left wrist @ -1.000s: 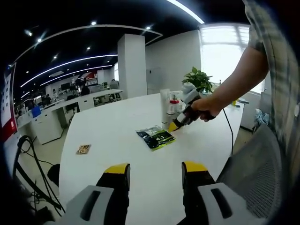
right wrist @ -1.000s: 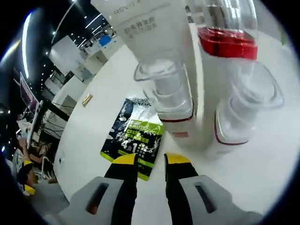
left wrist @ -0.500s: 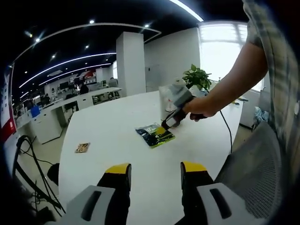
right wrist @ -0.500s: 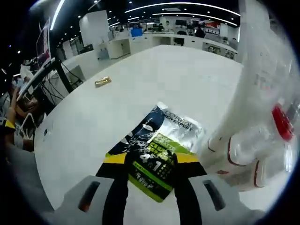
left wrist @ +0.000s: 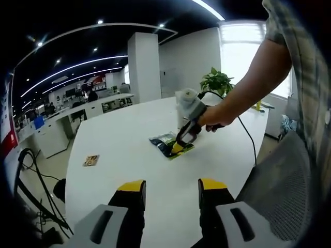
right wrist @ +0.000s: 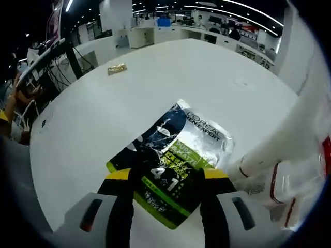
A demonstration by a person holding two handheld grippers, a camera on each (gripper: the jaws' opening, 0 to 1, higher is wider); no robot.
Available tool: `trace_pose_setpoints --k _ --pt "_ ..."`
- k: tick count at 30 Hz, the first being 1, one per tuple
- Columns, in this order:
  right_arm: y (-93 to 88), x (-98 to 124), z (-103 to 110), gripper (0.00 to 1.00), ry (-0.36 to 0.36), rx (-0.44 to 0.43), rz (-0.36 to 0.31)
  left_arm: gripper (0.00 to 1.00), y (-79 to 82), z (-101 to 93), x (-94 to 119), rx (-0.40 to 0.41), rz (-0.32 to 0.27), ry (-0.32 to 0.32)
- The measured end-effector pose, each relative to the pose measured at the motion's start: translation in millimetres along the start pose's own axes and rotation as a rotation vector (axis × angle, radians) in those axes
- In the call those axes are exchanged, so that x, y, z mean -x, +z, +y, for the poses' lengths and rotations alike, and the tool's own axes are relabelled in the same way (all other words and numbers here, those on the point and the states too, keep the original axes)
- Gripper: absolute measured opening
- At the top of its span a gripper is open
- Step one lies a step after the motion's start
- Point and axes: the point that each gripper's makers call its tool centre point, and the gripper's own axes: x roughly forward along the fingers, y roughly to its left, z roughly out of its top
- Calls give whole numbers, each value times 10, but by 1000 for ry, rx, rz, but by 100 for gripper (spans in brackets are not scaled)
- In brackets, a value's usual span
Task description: Arrange the skincare products in the storage area until every visible bottle or jar stands upright without overlapping.
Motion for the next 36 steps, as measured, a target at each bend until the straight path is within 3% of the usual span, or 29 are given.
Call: trace_pose_setpoints --k 14,17,19,23,30,34,36 --pt "-40 43 -20 51 52 65 37 40 -8 -5 -1 -13 7 -1" --pt "200 187 48 54 51 13 -113 40 -9 9 3 -12 7 6" --pt "292 311 90 55 45 -8 -174 41 -13 17 4 -12 8 9" --pt "298 533 187 56 37 -97 -256 41 -15 9 3 -21 10 8" --pt "42 932 549 59 79 -253 -349 41 -42 40 10 -43 27 19" --pt "-117 1126 701 59 78 -259 -359 41 -88 82 10 -34 54 21" --pt "-153 1204 766 59 88 -273 -368 42 -92 120 21 18 57 23"
